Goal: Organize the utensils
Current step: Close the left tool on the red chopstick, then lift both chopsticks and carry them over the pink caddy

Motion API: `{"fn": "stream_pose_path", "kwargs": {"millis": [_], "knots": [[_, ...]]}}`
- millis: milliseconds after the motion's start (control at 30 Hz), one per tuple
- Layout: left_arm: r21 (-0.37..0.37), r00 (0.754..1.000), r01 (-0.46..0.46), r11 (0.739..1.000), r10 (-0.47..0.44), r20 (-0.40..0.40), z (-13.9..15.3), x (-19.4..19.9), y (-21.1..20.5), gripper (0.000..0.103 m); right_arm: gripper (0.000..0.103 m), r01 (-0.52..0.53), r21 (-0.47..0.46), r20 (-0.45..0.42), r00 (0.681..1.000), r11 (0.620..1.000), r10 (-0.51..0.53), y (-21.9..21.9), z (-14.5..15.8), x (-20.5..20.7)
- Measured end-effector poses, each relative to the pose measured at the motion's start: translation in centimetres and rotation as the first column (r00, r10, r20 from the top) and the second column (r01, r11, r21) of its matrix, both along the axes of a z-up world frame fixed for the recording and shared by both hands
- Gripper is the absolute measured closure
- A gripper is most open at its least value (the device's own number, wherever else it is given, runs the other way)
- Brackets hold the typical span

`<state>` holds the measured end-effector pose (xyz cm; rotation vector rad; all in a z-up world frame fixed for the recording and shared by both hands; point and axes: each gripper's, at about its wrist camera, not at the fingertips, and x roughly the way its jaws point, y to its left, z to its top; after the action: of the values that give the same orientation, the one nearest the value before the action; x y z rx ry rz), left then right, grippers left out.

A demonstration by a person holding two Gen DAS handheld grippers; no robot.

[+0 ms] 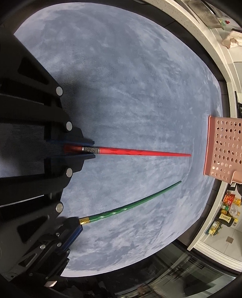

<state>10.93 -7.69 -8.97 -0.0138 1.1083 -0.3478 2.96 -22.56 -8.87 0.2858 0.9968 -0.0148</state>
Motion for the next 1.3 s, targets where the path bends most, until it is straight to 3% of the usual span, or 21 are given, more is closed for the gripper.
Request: {"fn": "stream_pose_path", "kwargs": {"millis": [233,633,1000,1300], "knots": [[-0.008,1.000,-0.016,1.000,0.016,0.003,1.5,-0.2,0.9,0.095,0.096,-0.005,0.004,0.026,1.000,1.000,0.005,0.2,1.5,-0.3],[-0.048,0.988,-0.070,0.996,0.076,0.131,8.9,0.2,3.0,0.096,0.096,0.019,0.014,0.152,0.988,1.000,-0.021,-0.8,8.4,0.8],[-0.081,0.952,-0.123,0.989,0.141,0.273,15.9,4.0,4.9,0.096,0.096,0.034,0.001,0.328,0.944,0.999,-0.032,-2.6,16.9,4.3],[-0.072,0.932,-0.123,0.990,0.140,0.334,20.0,7.1,4.9,0.096,0.096,0.031,0.032,0.405,0.913,0.999,-0.041,-3.6,20.9,7.6]]}}
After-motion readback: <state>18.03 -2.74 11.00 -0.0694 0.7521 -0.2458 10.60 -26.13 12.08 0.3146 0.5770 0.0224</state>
